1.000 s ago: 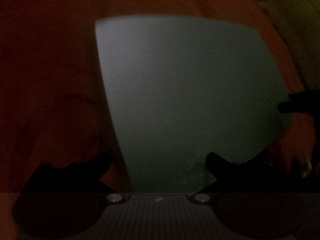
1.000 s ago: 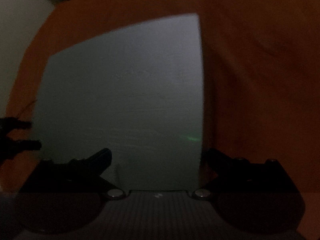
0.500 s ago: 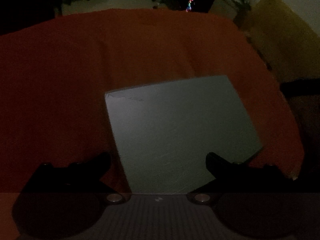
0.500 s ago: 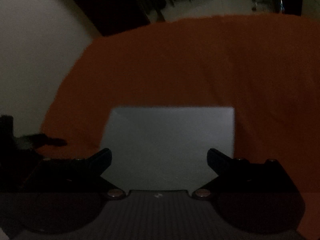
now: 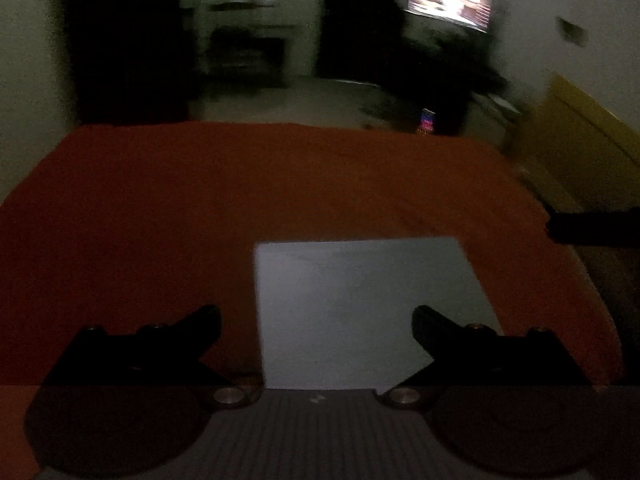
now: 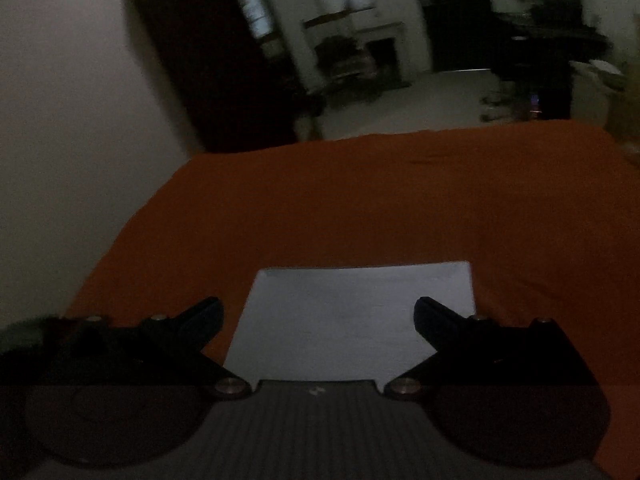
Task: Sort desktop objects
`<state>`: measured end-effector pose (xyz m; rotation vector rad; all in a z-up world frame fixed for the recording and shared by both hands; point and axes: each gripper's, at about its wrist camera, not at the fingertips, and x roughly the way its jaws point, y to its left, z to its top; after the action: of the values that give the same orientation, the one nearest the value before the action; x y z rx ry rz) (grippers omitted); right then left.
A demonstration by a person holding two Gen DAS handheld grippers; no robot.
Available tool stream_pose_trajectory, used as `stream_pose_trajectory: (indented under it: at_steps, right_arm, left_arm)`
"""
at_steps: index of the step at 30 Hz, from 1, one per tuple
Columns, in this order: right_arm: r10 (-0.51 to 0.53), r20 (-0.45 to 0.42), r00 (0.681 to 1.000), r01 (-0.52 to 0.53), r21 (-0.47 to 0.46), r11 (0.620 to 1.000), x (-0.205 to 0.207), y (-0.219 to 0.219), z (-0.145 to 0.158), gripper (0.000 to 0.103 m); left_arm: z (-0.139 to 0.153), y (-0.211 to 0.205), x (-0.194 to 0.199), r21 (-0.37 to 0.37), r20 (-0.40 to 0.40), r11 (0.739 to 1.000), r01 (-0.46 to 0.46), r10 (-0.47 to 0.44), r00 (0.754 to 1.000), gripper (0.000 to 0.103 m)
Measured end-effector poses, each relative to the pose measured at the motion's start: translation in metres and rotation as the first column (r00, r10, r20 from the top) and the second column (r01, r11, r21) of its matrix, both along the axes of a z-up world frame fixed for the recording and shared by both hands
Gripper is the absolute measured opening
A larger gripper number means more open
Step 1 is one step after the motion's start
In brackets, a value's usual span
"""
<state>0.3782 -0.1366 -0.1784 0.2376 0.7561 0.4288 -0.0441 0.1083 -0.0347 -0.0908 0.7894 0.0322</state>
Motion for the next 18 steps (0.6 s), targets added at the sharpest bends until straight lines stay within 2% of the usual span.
stream_pose_trajectory:
  at_steps: [2,5,9,12,14,18]
  right_arm:
    - [-0.098,0.008,0.995,0.098,-0.012,0.995,-0.002,0.000,-0.007,0.103]
    - [-0.198,0.042,0.979,0.201,-0.106,0.974,-0.003,0.007,-0.021,0.103]
    - [-0.237,0.072,0.969,0.247,-0.176,0.953,-0.003,0.047,-0.044,0.103]
    - [-0.275,0.016,0.961,0.275,-0.130,0.953,0.004,0.065,-0.074,0.103]
    - [-0.290,-0.020,0.957,0.286,-0.123,0.950,0.006,0.063,-0.083,0.103]
    - [-0.301,-0.069,0.951,0.284,-0.188,0.940,0.011,0.050,-0.090,0.103]
  left_arm:
    - [-0.010,0.003,-0.007,-0.018,0.001,0.996,-0.090,0.090,0.996,0.103]
    - [-0.030,0.003,-0.012,-0.043,0.005,0.982,-0.185,0.185,0.983,0.103]
    - [-0.043,-0.013,-0.022,-0.001,0.018,0.987,-0.158,0.158,0.987,0.103]
    - [-0.055,-0.021,-0.028,-0.013,0.011,0.988,-0.155,0.155,0.988,0.103]
    - [-0.061,-0.026,-0.022,-0.039,-0.033,0.992,-0.121,0.120,0.992,0.103]
    - [-0.065,-0.036,-0.020,0.004,-0.067,0.998,-0.064,0.064,0.996,0.103]
